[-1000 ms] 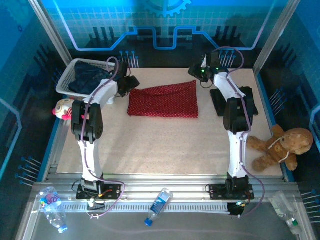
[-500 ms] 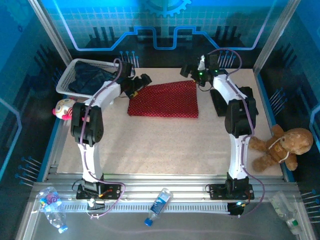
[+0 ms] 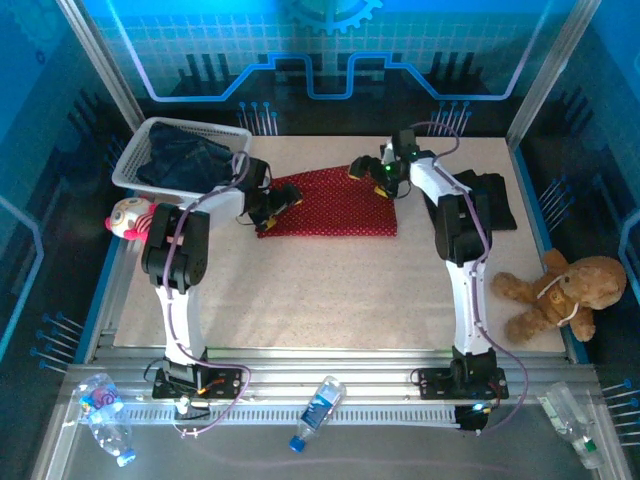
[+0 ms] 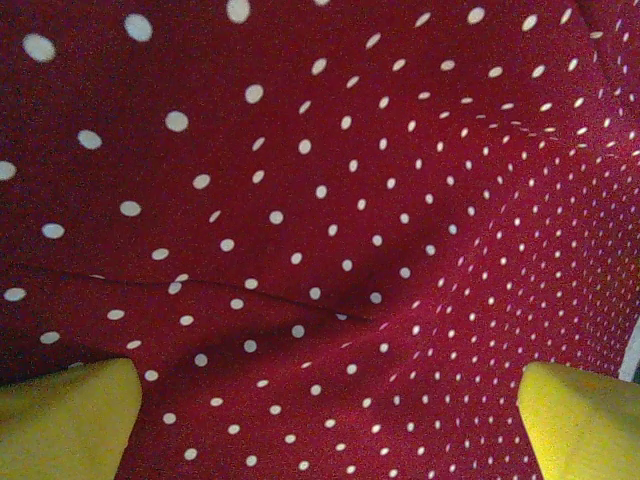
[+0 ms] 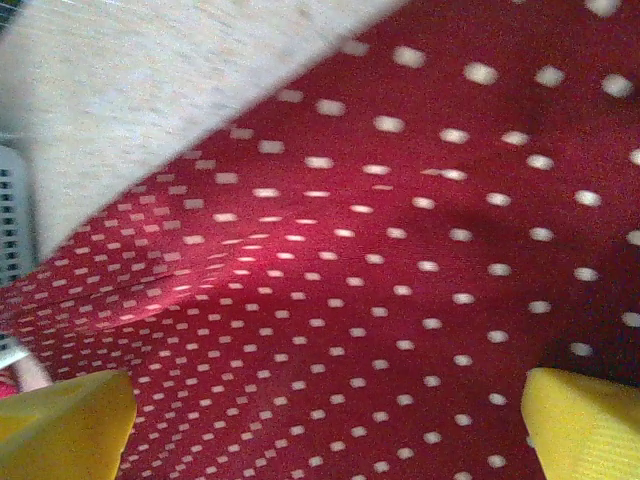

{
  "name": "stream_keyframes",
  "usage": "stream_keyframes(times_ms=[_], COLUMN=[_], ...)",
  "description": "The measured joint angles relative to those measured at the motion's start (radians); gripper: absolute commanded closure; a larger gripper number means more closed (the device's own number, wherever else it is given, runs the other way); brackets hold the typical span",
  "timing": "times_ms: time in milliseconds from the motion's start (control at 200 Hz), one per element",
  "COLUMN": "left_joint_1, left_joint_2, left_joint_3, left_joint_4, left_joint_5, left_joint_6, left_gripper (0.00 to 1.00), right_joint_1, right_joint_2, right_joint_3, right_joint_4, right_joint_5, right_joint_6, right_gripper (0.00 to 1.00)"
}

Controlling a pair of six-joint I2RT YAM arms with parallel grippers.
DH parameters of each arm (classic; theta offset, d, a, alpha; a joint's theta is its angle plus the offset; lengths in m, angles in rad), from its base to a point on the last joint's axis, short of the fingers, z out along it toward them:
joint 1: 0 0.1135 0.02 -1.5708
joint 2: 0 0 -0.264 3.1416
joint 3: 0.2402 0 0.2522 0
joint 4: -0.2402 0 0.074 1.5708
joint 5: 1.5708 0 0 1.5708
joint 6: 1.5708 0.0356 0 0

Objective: Fold and stack the skirts

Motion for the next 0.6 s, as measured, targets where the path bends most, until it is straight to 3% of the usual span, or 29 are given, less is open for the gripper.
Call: stream_keyframes(times_ms=[255,435,600], left_joint_1=[-0.001,-0.002,-0.001], left_joint_2=[-0.075,-0.053,0.057], left_joint_3=[-0.028,0.152,0.324], left_joint_4=[-0.028,-0.021,0.041], left_joint_5=[0.051,0.052,0.021], left_joint_6=[0.0,-0.013,-0.07], left_gripper=[0.01,0.01,0.01], right_joint_1=[-0.016,0.01,0.062], right_joint_2=[-0.029,-0.049,-0.021], right_joint_3=[-0.005,0.003,0.076], right_joint_4=[-0.061,-0.025,0.066], right_joint_5=[-0.035,-0.089,-0.132], right_joint_6=[-0.026,-0.003,0.074], right_gripper=[0.0,0.0,0.0])
